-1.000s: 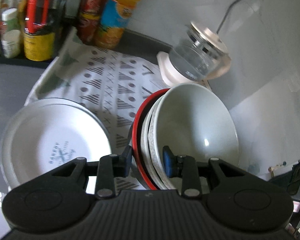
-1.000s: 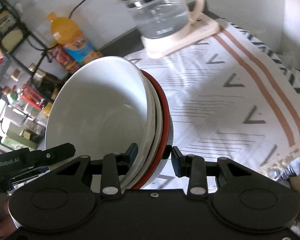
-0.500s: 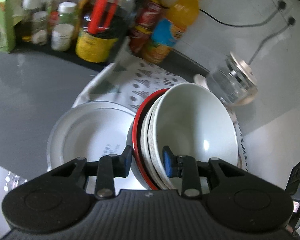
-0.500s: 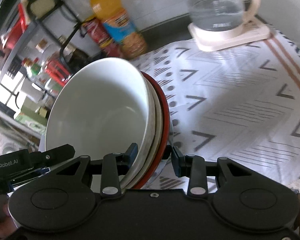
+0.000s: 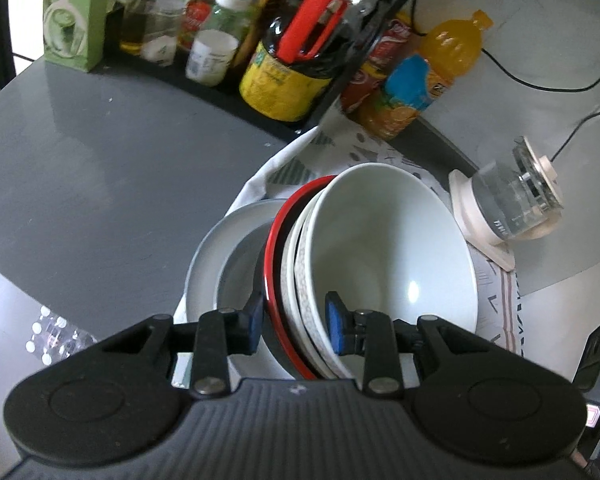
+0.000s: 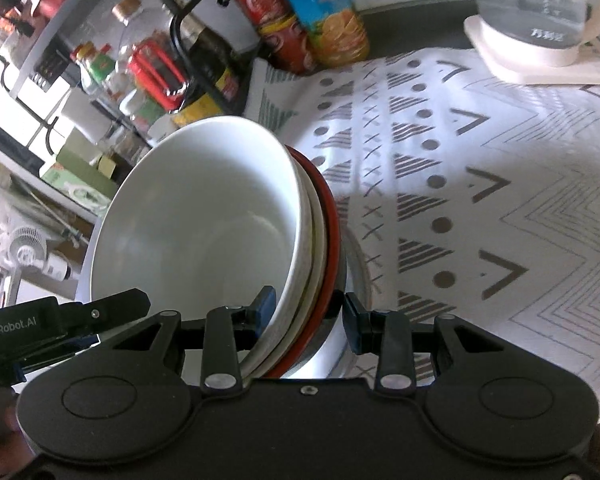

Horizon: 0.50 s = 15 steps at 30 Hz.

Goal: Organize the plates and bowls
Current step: 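Lift the bowl stack with both grippers and carry it over the plates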

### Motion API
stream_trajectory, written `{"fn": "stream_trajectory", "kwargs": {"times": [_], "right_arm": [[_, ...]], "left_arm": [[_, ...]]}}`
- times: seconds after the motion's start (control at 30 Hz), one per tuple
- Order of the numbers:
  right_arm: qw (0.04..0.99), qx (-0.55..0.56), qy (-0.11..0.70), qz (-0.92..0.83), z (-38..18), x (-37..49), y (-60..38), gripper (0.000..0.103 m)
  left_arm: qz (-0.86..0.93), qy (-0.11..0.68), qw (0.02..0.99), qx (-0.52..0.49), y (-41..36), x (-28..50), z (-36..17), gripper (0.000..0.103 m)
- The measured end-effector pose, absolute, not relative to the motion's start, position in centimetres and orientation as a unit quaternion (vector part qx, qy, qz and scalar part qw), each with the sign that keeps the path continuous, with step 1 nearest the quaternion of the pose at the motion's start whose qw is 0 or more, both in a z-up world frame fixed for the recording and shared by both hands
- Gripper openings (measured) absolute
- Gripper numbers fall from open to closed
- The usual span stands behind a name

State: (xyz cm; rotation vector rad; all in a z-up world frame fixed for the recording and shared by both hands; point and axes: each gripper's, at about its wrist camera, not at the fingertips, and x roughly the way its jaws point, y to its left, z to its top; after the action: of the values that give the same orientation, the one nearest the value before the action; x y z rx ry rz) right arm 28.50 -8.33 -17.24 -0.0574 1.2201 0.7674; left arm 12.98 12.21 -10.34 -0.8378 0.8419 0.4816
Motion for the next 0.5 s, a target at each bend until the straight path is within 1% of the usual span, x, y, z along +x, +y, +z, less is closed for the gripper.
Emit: {"fn": "stream_trajectory", "kwargs": {"times": [0.23, 0.37, 0.5], "right_arm": [[0.745, -0.030, 0.565, 0.353, -18.5, 28.0, -7.8, 0.035], [0.749, -0.034, 0.561, 0.353, -18.4, 27.8, -7.5, 0.035], [0.750, -0.038, 0.562, 0.348, -18.5, 27.8, -7.5, 0.035]], "left_arm": [[0.229, 0.396, 0.797, -0.394, 12.8, 12.8, -11.5, 0.031], [0.223, 0.398, 0.801, -0.387, 12.9, 13.2, -11.5, 0.031], [0.220, 0.400, 0.794, -0.401, 13.2, 13.1, -11.7, 0.031]]}}
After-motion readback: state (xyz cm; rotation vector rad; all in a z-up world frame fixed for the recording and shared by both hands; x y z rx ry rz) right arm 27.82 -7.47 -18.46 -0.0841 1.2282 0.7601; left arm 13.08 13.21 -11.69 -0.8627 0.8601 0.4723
